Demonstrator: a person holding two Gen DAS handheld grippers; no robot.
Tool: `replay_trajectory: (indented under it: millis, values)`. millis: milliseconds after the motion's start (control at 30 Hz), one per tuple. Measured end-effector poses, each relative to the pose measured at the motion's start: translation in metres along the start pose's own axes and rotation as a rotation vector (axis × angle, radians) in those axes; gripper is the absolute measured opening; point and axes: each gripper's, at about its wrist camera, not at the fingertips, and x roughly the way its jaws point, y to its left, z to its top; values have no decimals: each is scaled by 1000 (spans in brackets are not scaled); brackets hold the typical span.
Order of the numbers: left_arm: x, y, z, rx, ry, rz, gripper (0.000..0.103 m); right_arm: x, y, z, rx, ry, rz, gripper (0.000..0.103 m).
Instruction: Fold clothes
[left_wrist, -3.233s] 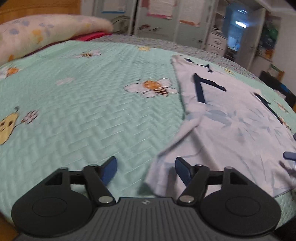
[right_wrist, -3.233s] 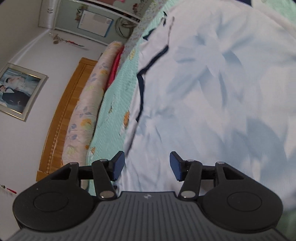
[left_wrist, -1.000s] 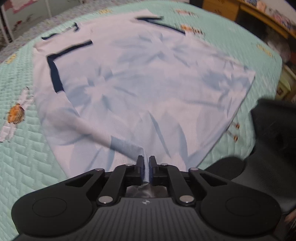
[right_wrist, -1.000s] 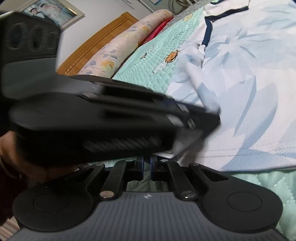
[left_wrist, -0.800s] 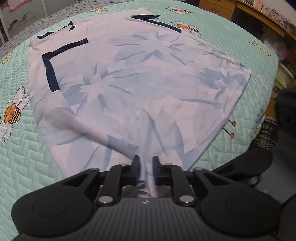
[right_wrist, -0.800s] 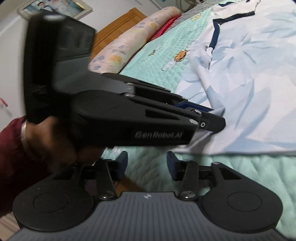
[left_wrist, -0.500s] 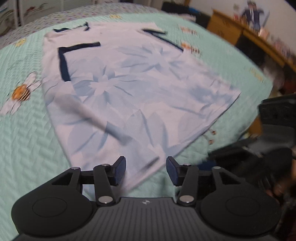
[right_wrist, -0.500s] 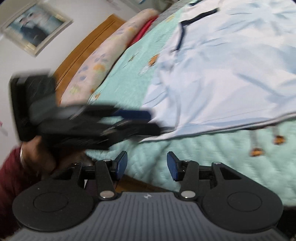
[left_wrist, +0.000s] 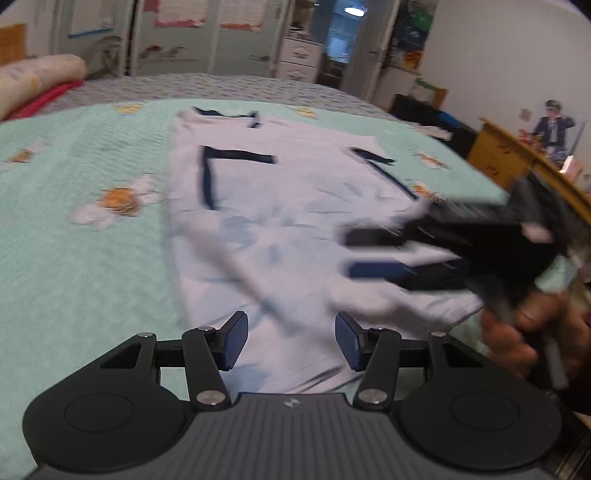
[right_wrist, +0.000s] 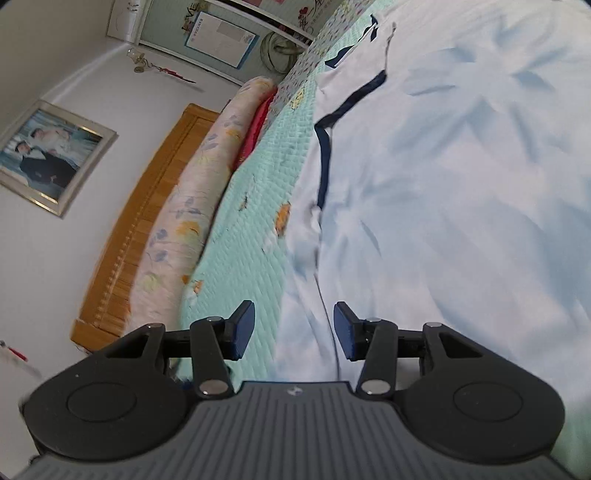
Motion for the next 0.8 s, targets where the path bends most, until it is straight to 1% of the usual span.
replay_trajectory:
  millis: [33,133,200,333,400,467,567,700,800]
  values:
    - [11,-3,1,12,10,-1,55,9,0,12,-2,5,0,48]
    - [42,-17,-1,110,50,87,55,37,-3,45,8,19,3,48]
    - [56,-22,-3,132,76,122,55,59,-7,66,24,31,5,48]
    - [62,-28,-10,179,67,135,55,105,-16,98,45,53,-3,48]
    - [59,-20,-11,146,64,103,55,124,-20,111,55,62,2,48]
    - [56,-12,-11,110,61,70,55,138,-24,126,49,58,-13,48]
    - [54,-9,-13,91,52,48,55,159,-30,150,47,50,-34,48]
    - [53,-6,-15,69,41,20,55,189,-27,173,-28,39,-88,48]
    - [50,-4,-19,53,32,-1,55,211,-24,178,-66,59,-96,48]
